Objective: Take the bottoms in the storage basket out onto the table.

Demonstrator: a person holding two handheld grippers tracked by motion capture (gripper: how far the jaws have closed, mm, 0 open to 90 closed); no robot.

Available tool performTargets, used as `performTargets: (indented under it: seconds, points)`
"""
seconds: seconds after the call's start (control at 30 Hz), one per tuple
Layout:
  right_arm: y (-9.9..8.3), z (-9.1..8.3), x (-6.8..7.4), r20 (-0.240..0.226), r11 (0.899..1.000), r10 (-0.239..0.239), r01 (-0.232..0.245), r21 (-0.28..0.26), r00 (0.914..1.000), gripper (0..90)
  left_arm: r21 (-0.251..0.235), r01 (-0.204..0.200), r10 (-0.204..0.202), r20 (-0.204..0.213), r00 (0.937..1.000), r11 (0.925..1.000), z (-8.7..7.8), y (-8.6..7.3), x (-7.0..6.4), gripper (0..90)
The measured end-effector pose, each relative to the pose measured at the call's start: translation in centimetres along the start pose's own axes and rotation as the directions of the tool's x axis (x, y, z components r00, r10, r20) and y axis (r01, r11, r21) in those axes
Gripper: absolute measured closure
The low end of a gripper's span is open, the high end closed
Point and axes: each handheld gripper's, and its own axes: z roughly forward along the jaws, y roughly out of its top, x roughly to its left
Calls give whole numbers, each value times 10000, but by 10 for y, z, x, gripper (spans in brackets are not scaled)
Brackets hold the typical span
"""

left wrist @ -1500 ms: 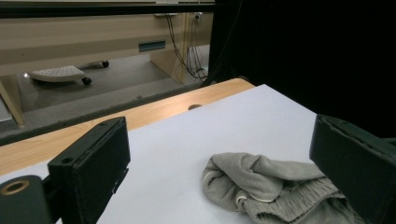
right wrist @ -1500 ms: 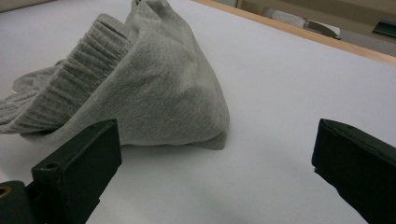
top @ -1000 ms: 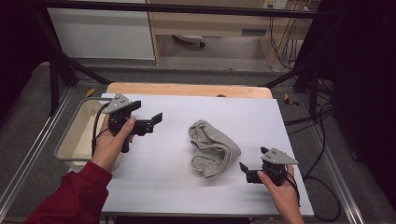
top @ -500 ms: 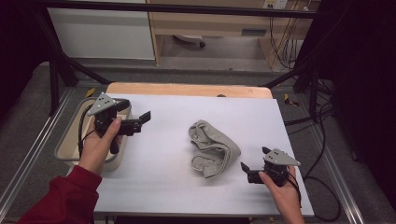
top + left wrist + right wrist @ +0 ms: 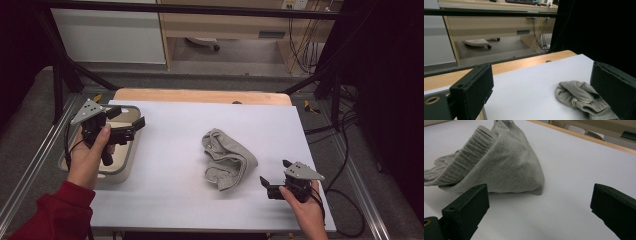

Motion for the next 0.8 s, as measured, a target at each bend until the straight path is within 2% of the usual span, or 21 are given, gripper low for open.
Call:
performTargets:
  seconds: [0.27, 0.53, 0.8]
  points:
    - [0, 0, -2, 85, 10000, 64, -64, -4, 9999, 24, 95, -138, 141, -244, 9996, 9999, -18, -2, 9, 44]
    - [-1, -1, -3, 163, 9999, 113, -113, -43, 9998, 23, 246, -245, 252, -266, 9993, 9994, -31, -11, 15, 43]
    - [0, -1, -3, 207, 9999, 90, -89, -54, 9997, 23, 288, -96, 107, -400, 9991, 9995, -43, -21, 20, 43]
